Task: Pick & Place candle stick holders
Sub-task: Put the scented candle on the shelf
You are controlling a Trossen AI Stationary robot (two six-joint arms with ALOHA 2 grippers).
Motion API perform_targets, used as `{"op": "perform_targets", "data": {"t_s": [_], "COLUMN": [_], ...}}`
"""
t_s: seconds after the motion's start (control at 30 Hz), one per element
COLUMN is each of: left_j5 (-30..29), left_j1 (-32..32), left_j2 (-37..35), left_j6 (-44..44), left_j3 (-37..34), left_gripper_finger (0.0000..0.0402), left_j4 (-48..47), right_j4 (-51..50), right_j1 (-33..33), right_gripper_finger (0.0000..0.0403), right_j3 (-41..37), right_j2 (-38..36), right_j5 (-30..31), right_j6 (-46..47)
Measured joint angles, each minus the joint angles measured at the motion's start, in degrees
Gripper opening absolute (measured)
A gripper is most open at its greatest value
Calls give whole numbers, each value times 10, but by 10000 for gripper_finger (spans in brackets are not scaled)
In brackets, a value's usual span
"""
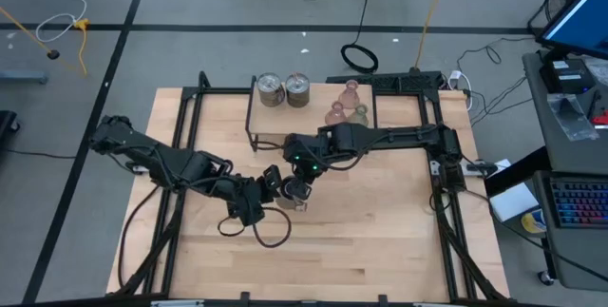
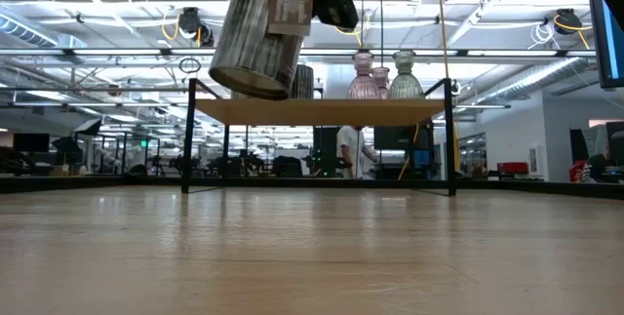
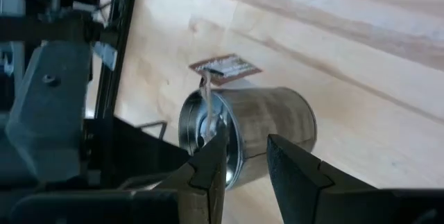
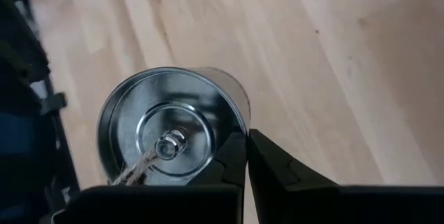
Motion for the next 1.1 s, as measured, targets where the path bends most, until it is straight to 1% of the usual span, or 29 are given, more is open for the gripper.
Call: {"op": "perform_targets", "data": {"t_s": [0.23, 0.43, 0.6, 0.87, 1.1], "left_j5": [54, 74, 96, 160, 181], "left_j1": [16, 21, 23, 41, 55], "left_j2": [4, 12, 12, 12, 34], "left_j6": [21, 56, 69, 78, 103], "left_j3": [0, 0, 0, 0, -1], "left_gripper_finger": [108, 108, 108, 108, 108], "left_j4": [18, 34, 40, 55, 57], "right_j4": [2, 0, 4, 1, -24], "right_j1": [0, 0, 2, 4, 8], "right_gripper_finger": [0, 0, 0, 0, 0], "right_j3": [0, 0, 0, 0, -3], "right_j2": [0, 0, 0, 0, 0], "right_j5": [-25, -30, -39, -40, -39], "right_j6": [-46, -79, -85, -102, -115]}}
